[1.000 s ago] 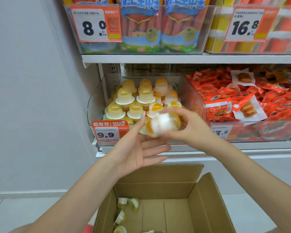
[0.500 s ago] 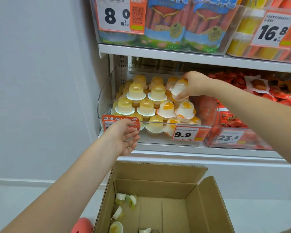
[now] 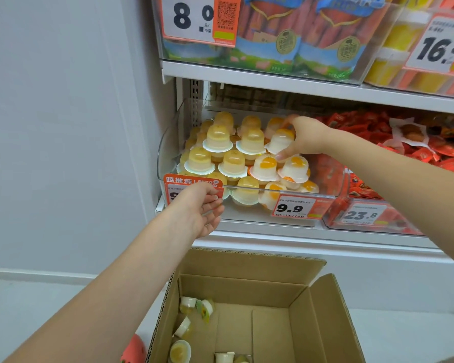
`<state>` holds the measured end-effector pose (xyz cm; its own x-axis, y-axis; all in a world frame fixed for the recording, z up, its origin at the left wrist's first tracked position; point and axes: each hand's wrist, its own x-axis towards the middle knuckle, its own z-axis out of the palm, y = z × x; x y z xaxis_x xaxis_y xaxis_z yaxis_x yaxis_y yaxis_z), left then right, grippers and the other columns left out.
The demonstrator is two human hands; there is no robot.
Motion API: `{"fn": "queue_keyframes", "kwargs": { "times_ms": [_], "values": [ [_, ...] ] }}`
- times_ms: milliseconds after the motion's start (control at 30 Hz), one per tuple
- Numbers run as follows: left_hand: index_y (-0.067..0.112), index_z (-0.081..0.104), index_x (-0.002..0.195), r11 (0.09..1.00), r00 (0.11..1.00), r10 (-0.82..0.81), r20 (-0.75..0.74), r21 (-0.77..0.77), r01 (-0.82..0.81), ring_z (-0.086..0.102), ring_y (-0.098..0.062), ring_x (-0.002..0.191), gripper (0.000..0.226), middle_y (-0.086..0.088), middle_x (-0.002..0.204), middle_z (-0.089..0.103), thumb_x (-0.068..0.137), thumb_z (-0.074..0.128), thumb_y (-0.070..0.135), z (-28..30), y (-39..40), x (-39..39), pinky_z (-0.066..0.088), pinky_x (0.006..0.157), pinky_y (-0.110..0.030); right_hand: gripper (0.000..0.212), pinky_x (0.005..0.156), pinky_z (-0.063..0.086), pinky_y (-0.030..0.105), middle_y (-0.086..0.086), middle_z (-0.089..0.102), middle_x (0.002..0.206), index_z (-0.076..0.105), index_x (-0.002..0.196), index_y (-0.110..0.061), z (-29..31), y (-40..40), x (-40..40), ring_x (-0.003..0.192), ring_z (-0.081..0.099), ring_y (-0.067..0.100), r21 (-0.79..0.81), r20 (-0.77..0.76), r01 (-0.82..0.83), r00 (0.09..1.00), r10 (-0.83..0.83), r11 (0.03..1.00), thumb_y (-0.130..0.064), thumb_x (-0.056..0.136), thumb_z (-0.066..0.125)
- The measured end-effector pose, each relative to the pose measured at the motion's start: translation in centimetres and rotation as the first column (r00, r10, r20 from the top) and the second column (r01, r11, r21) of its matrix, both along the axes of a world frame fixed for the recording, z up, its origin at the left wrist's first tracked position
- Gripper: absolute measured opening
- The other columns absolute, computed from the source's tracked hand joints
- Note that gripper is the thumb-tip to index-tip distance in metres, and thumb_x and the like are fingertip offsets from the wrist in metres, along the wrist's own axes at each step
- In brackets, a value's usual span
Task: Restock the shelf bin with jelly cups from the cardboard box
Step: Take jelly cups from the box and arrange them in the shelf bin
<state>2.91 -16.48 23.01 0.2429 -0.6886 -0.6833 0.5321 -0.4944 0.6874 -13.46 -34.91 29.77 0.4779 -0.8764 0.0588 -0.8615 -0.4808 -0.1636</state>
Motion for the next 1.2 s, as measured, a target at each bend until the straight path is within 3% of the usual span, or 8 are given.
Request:
{"fn": "queue_keyframes", "kwargs": {
  "times_ms": [167, 267, 567, 667, 867, 1067, 1200],
  "values": [
    [0.008, 0.057, 0.077, 1.000, 1.000, 0.008, -0.003, 0.000, -0.008, 0.057, -0.013, 0.067, 0.016, 0.000, 0.081, 0.061, 0.090, 0.052, 0.015, 0.0, 0.0, -0.1, 0.042, 0.059, -0.027, 0.084, 0.082, 0.046, 0.031, 0.008, 0.055, 0.127, 0.042, 0.134, -0.011, -0.4, 1.9, -2.2, 0.106, 0.056, 0.024, -0.016, 0.270, 0.054, 0.962, -0.048, 0.998, -0.036, 0.066, 0.084],
    [0.008, 0.057, 0.077, 1.000, 1.000, 0.009, 0.001, -0.001, -0.009, 0.057, -0.013, 0.067, 0.016, -0.001, 0.082, 0.061, 0.090, 0.052, 0.014, 0.0, 0.0, -0.1, 0.042, 0.059, -0.027, 0.070, 0.070, 0.042, 0.028, 0.005, 0.056, 0.107, 0.047, 0.125, -0.012, -1.8, 3.8, -3.8, 0.092, 0.053, 0.019, 0.021, 0.290, 0.098, 0.952, -0.099, 0.995, -0.035, 0.069, 0.083],
    [0.008, 0.056, 0.078, 0.999, 0.999, 0.030, 0.010, -0.019, -0.030, 0.057, -0.013, 0.068, 0.013, -0.001, 0.081, 0.061, 0.090, 0.051, 0.011, -0.1, 0.2, -0.6, 0.043, 0.059, -0.026, 0.046, 0.071, 0.046, 0.030, 0.004, 0.066, 0.100, 0.056, 0.106, -0.016, -5.0, 4.0, -4.3, 0.090, 0.061, 0.021, 0.080, 0.452, 0.151, 0.875, -0.171, 0.985, -0.022, 0.070, 0.084],
    [0.008, 0.056, 0.079, 0.999, 0.999, 0.033, 0.018, -0.022, -0.033, 0.056, -0.012, 0.067, 0.012, -0.001, 0.080, 0.060, 0.090, 0.050, 0.010, -0.1, 0.2, -0.7, 0.043, 0.060, -0.025, 0.039, 0.078, 0.051, 0.035, 0.005, 0.066, 0.104, 0.056, 0.103, -0.018, -5.4, 4.1, -4.5, 0.093, 0.063, 0.022, 0.062, 0.471, 0.151, 0.867, -0.162, 0.987, -0.019, 0.073, 0.081],
    [0.008, 0.055, 0.081, 0.998, 0.998, 0.052, 0.021, -0.023, -0.052, 0.056, -0.012, 0.067, 0.011, -0.001, 0.078, 0.060, 0.090, 0.050, 0.008, -0.1, 0.2, -1.1, 0.044, 0.060, -0.024, 0.043, 0.085, 0.051, 0.032, 0.002, 0.065, 0.108, 0.062, 0.110, -0.016, -5.6, 4.6, -4.6, 0.097, 0.061, 0.018, 0.002, 0.506, 0.138, 0.854, -0.120, 0.990, -0.017, 0.072, 0.082],
    [0.008, 0.055, 0.085, 0.998, 0.998, 0.059, 0.025, -0.029, -0.058, 0.057, -0.012, 0.067, 0.008, -0.001, 0.078, 0.061, 0.090, 0.050, 0.008, -0.2, 0.1, -1.2, 0.044, 0.058, -0.025, 0.047, 0.061, 0.040, 0.011, -0.002, 0.062, 0.098, 0.058, 0.108, -0.014, -6.1, 5.1, -4.3, 0.086, 0.059, 0.013, -0.001, 0.553, 0.200, 0.816, -0.166, 0.980, -0.023, 0.070, 0.084],
    [0.008, 0.056, 0.091, 0.998, 0.998, 0.051, 0.037, -0.035, -0.050, 0.058, -0.012, 0.068, 0.005, -0.001, 0.079, 0.062, 0.089, 0.051, 0.008, -0.5, 0.1, -1.2, 0.044, 0.058, -0.025, 0.048, 0.070, 0.045, 0.021, 0.001, 0.062, 0.101, 0.057, 0.109, -0.012, -6.2, 5.4, -4.2, 0.089, 0.060, 0.016, -0.011, 0.551, 0.195, 0.819, -0.157, 0.981, -0.022, 0.071, 0.083]
  ]
}}
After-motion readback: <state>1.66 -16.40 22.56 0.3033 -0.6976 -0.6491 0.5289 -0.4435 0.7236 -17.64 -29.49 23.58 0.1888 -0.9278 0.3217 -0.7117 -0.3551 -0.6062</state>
